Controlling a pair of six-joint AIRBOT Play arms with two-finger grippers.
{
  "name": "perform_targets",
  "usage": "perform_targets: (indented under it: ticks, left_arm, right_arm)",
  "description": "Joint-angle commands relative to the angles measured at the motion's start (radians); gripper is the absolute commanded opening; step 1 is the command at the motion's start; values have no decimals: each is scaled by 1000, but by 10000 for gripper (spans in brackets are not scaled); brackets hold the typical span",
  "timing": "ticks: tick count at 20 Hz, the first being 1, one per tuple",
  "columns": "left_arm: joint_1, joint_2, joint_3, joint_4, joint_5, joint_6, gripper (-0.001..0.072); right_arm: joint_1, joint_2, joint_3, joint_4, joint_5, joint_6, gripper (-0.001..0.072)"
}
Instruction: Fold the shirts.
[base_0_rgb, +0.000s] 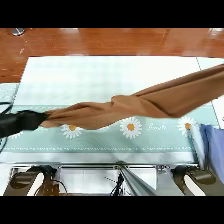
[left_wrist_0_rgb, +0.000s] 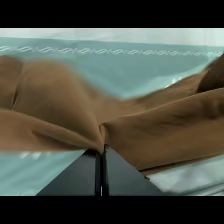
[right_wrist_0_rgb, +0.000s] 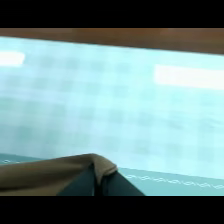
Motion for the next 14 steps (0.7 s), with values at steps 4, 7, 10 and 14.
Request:
perform_targets:
  ticks: [4,7,10,14]
  left_arm:
    - [-1,-439,-47,-233,537,211,18]
    - [-1,-717,97,-238,459,221,18]
    - [-1,-891,203,-259,336,220,82]
    - [45,-948,340,-122,93,241,708]
  right_arm:
    - [-116,-422,10,132,-300,42,22]
    - [-205,-645,123,439,-327,-10,24]
    - [-232,-798,167,660,-329,-40,140]
    - [-280,-853,167,762,-254,-60,630]
